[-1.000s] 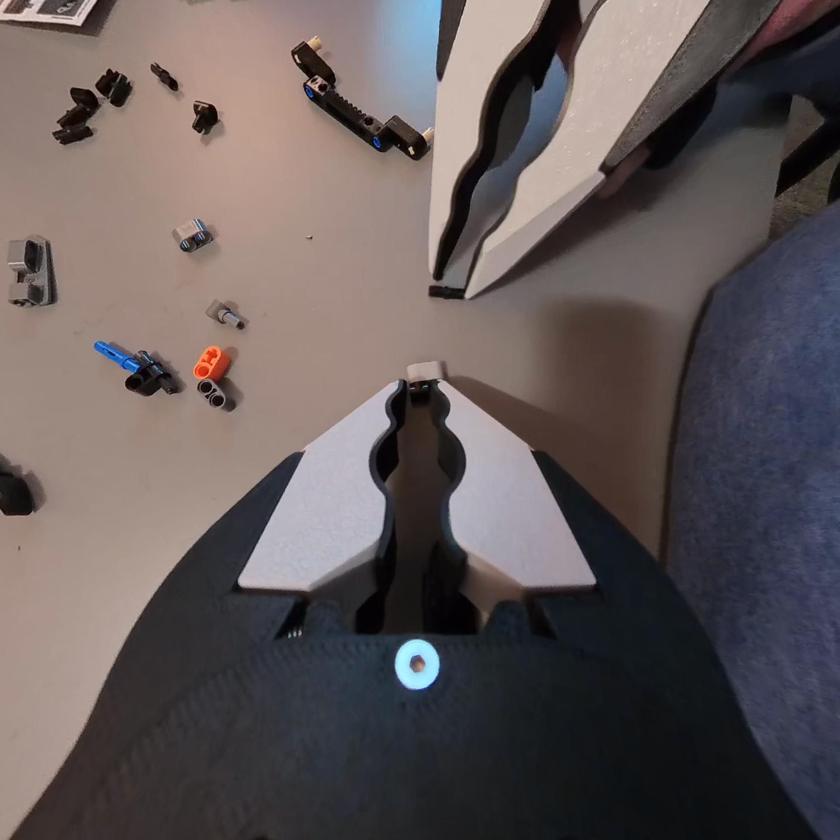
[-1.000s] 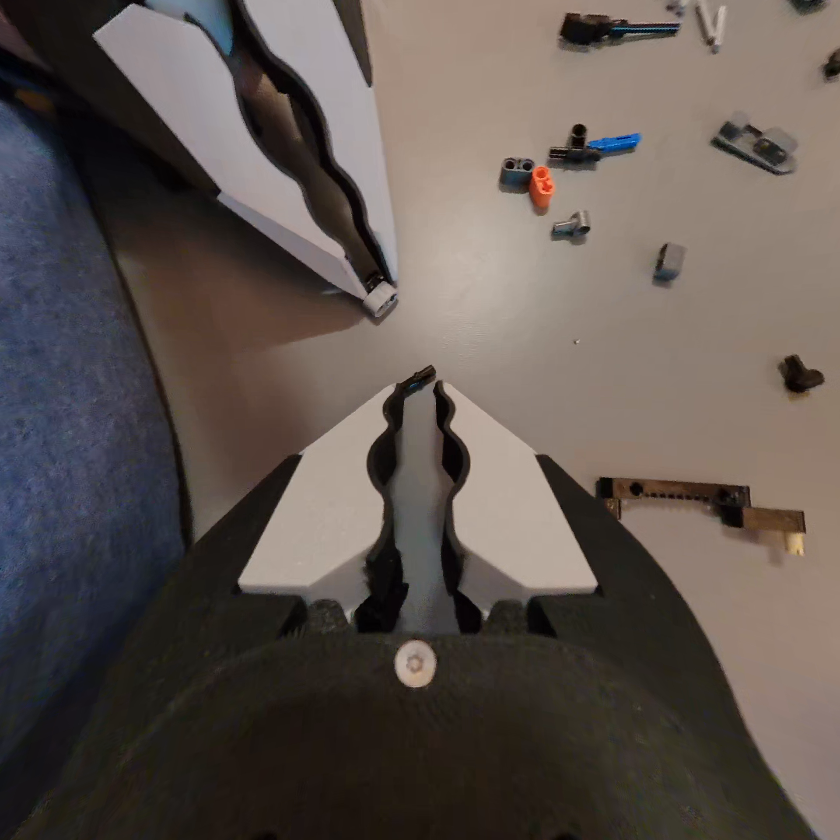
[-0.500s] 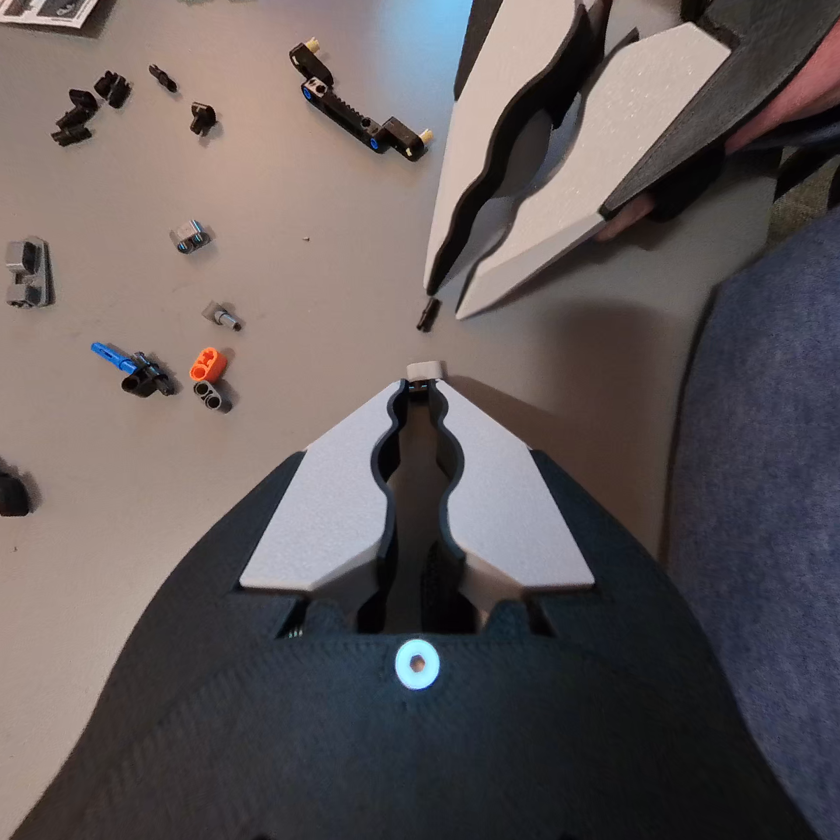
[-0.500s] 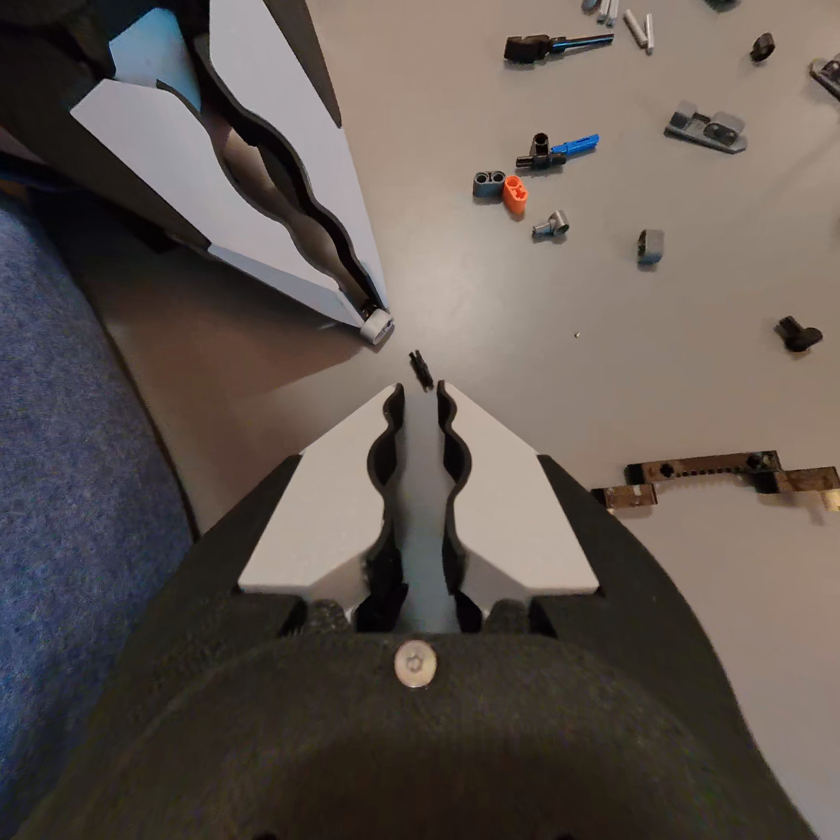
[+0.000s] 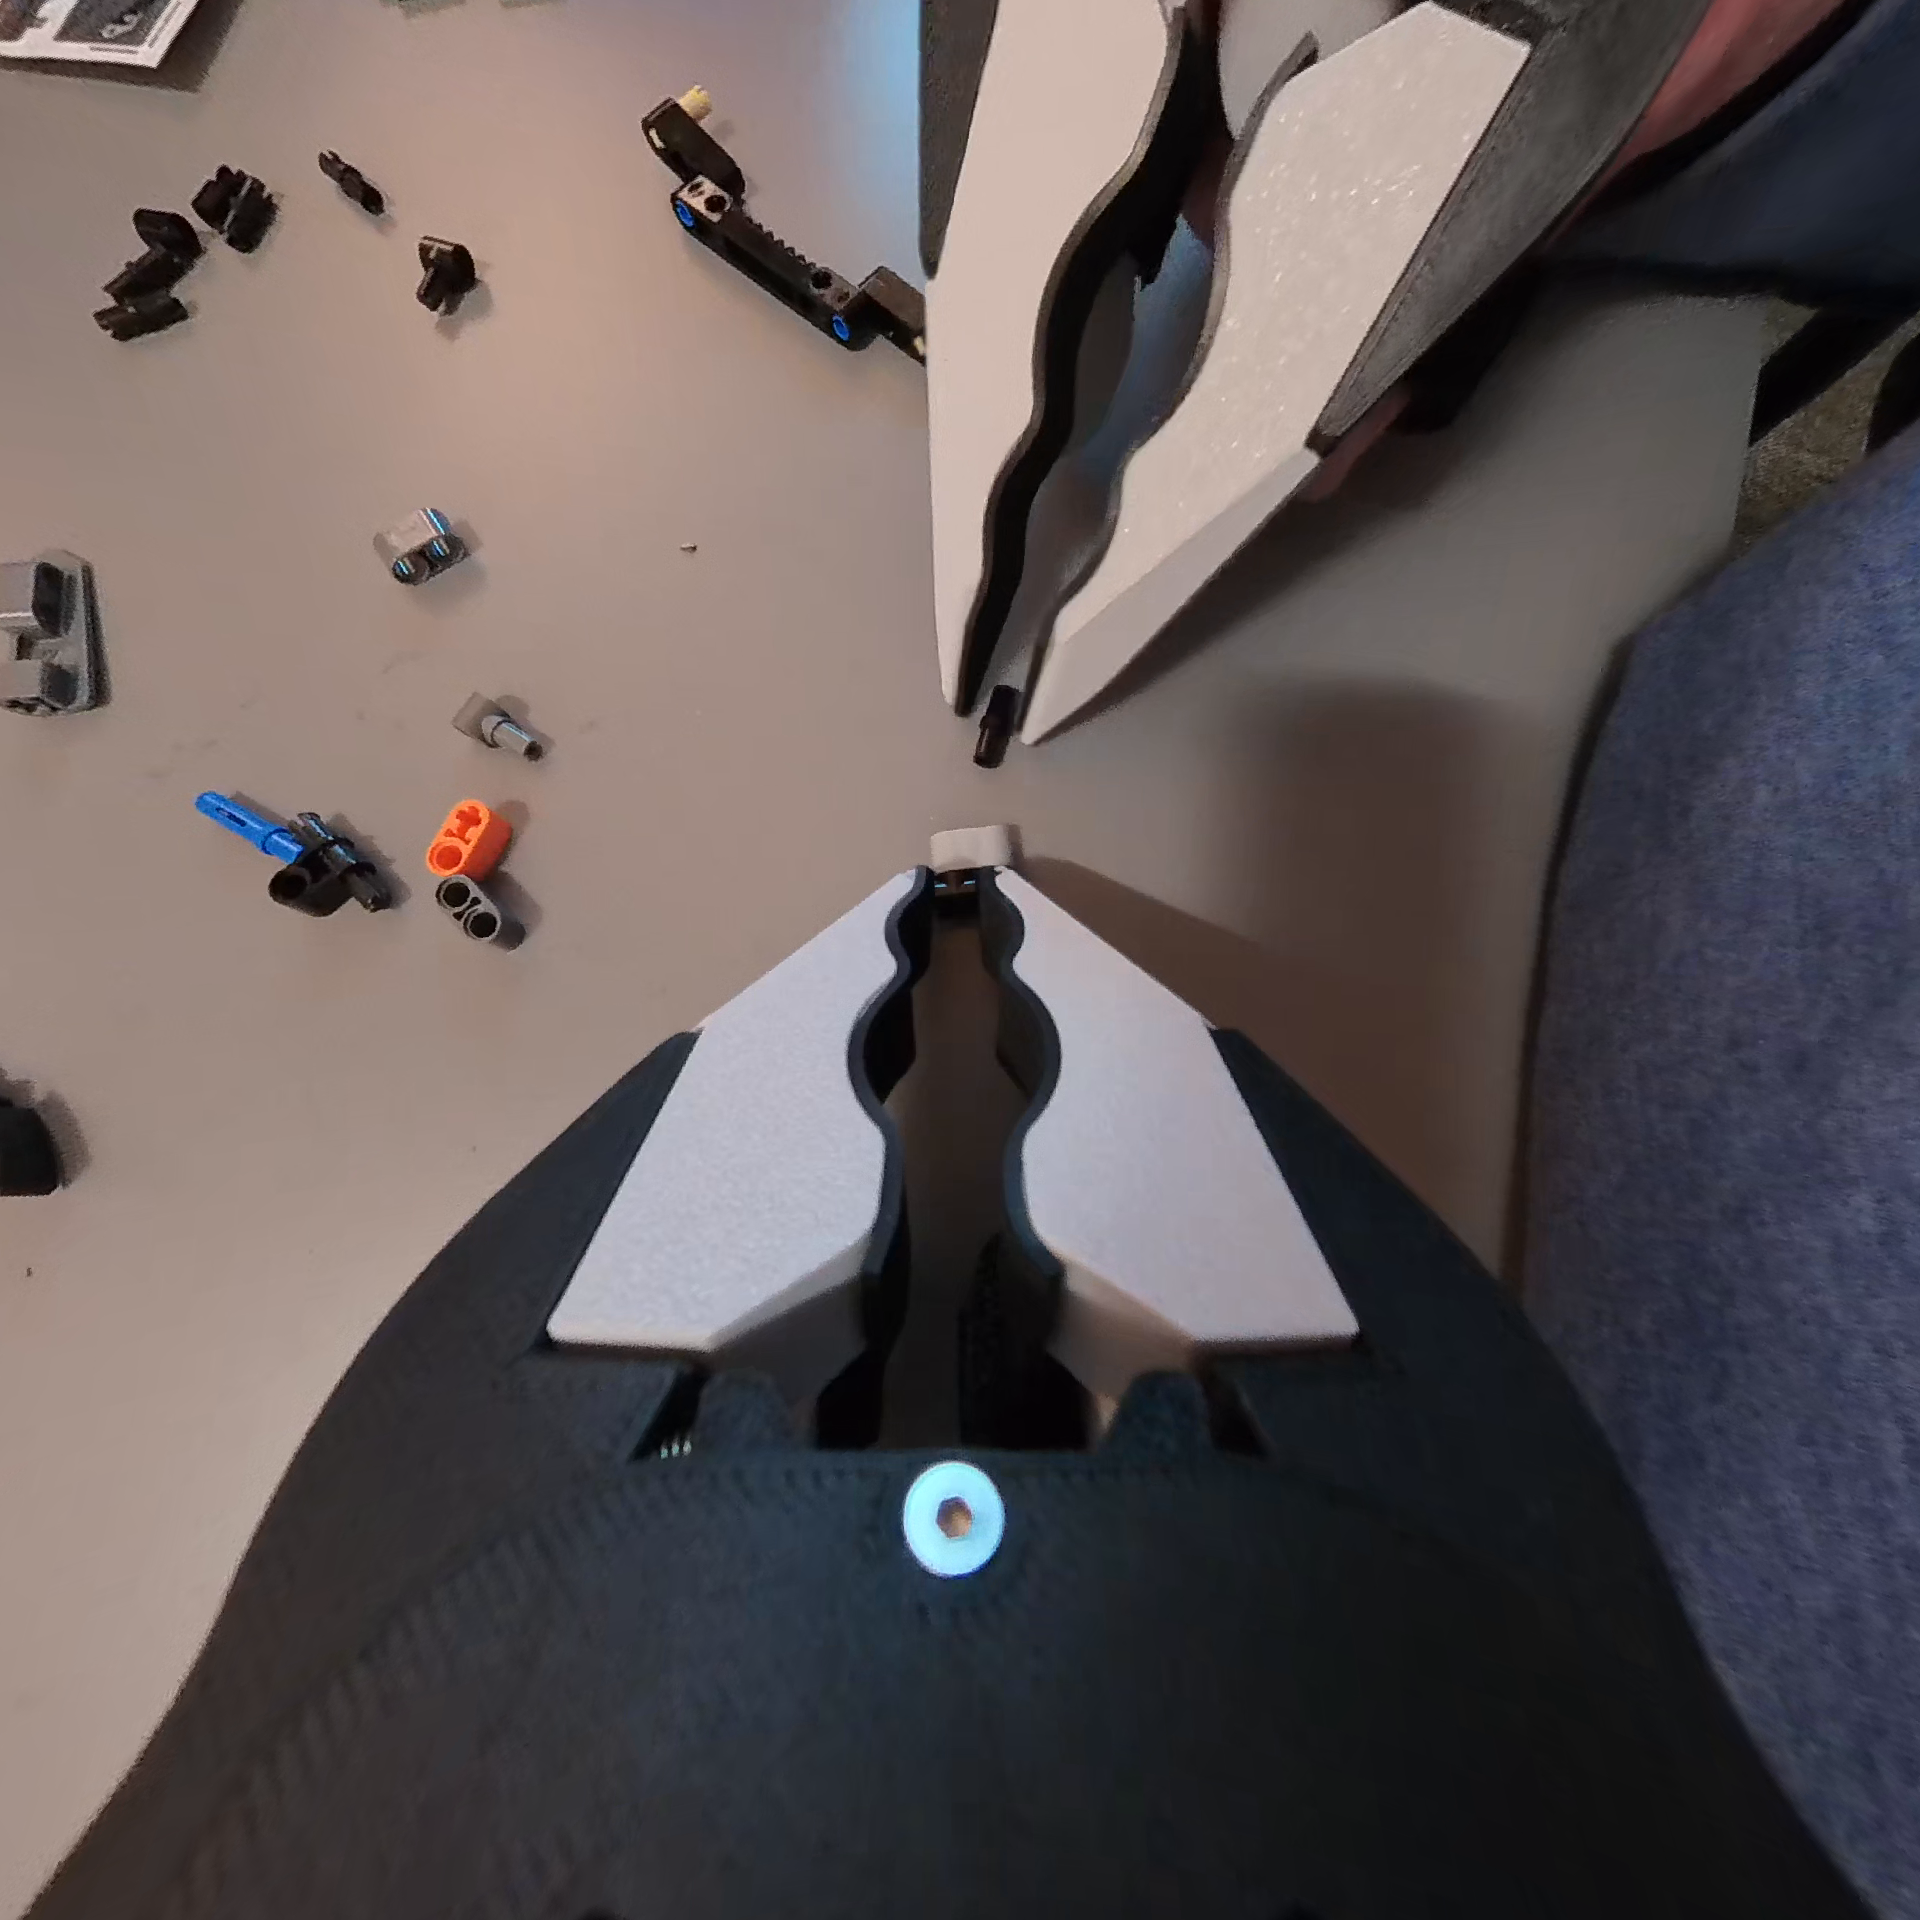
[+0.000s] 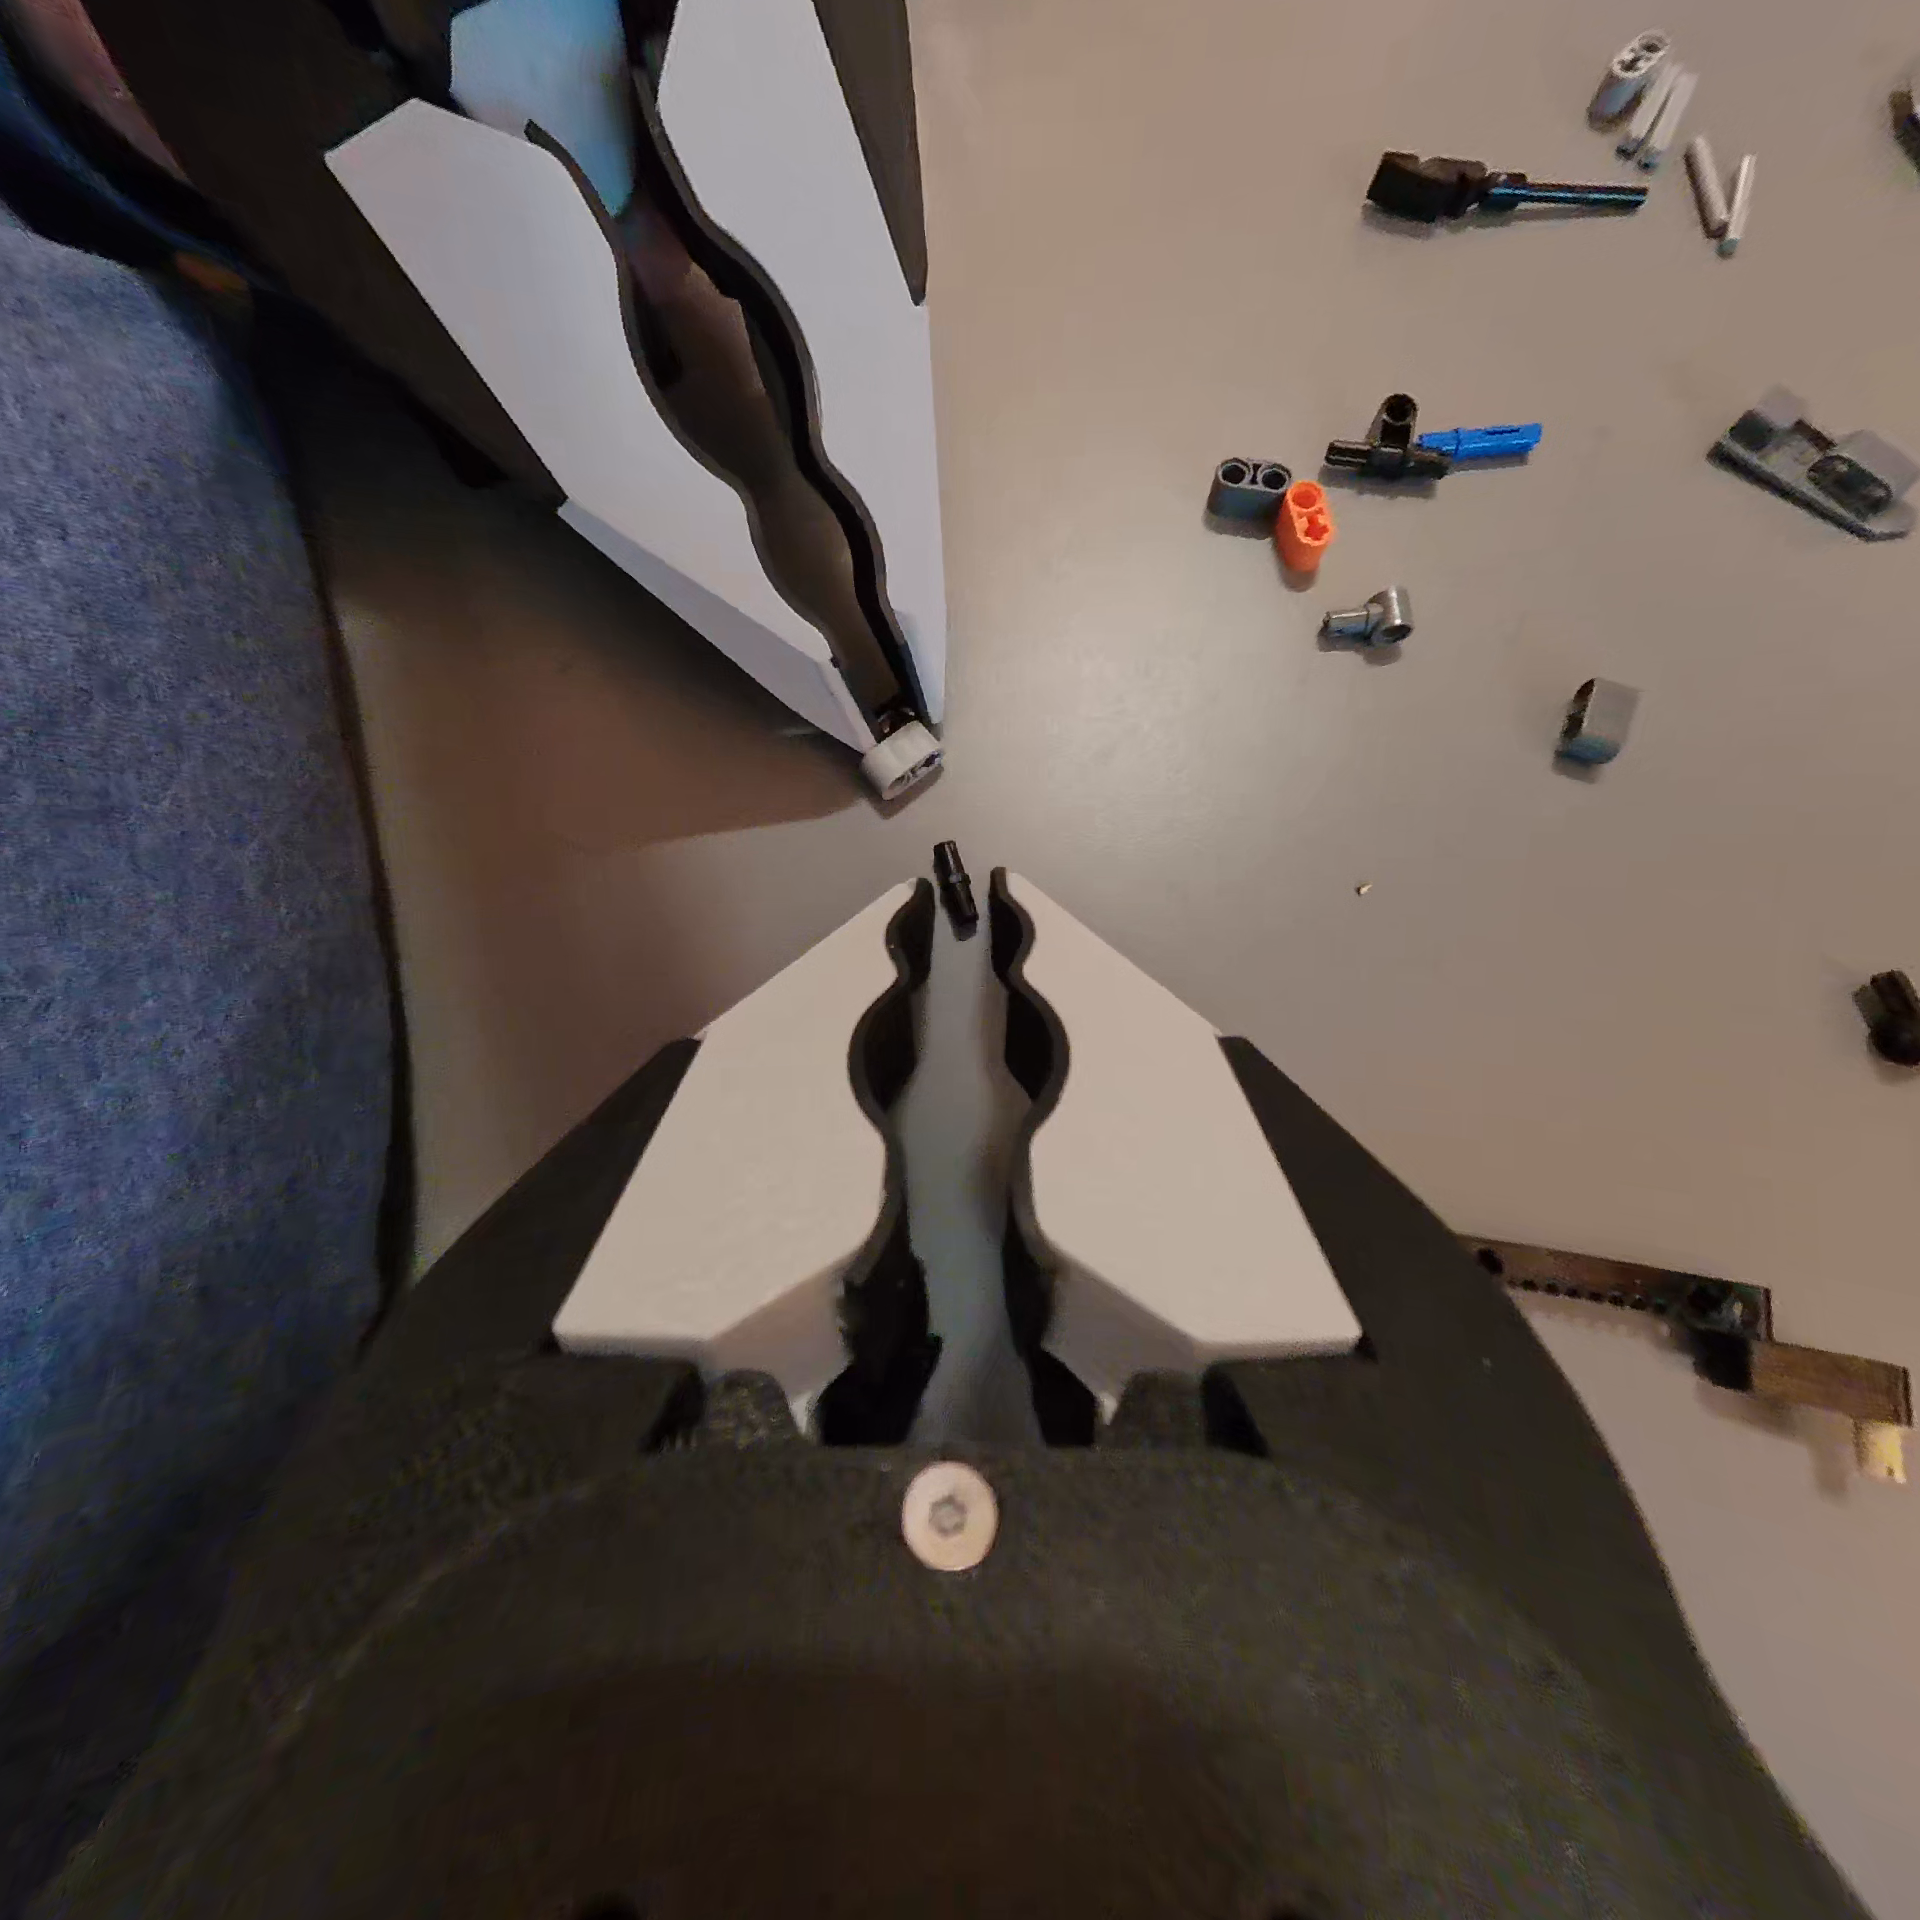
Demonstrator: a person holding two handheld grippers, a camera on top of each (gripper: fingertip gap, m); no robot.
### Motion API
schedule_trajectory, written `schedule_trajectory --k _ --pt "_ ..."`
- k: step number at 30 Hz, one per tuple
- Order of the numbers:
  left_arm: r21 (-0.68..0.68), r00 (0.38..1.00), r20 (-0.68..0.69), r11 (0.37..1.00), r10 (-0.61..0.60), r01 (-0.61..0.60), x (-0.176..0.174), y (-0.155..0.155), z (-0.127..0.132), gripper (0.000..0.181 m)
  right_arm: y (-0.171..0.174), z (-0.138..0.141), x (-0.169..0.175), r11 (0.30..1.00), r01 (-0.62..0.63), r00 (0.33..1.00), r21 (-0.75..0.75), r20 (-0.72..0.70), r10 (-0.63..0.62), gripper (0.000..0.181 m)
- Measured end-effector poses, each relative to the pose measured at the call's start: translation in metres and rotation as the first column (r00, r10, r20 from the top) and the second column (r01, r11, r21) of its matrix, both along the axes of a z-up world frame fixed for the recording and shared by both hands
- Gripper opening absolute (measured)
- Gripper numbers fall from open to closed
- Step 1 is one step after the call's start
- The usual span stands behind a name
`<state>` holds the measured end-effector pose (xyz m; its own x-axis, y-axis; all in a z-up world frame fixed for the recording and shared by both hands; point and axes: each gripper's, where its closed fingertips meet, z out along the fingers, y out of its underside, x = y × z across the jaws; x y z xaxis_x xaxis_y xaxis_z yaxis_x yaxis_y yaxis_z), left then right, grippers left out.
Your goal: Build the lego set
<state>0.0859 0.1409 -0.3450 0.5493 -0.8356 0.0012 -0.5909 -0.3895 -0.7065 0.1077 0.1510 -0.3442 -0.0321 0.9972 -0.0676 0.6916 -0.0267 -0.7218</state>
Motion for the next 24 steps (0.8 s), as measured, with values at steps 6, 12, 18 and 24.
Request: schedule_trajectory --k 6,12,18,24 --pt "0.008 1.0 -0.002 1.0 -0.016 0.016 0.001 0.0 0.0 0.006 -0.003 0.0 -0.001 0.998 -0.056 0.998 -0.025 -0.01 0.056 0.001" --pt "0.024 0.999 -0.007 0.999 -0.04 0.04 0.002 -0.001 0.0 0.006 -0.009 0.0 -0.006 0.995 -0.103 0.995 -0.007 -0.012 0.103 0.001" --pt "0.026 0.999 -0.008 0.999 -0.045 0.045 0.003 -0.001 -0.001 0.006 -0.011 0.001 -0.01 0.991 -0.134 0.991 -0.001 -0.015 0.134 0.0" --pt "0.036 0.999 -0.015 0.998 -0.045 0.045 0.002 -0.001 -0.001 0.006 -0.014 0.001 -0.01 0.985 -0.169 0.985 0.029 -0.019 0.17 0.0"
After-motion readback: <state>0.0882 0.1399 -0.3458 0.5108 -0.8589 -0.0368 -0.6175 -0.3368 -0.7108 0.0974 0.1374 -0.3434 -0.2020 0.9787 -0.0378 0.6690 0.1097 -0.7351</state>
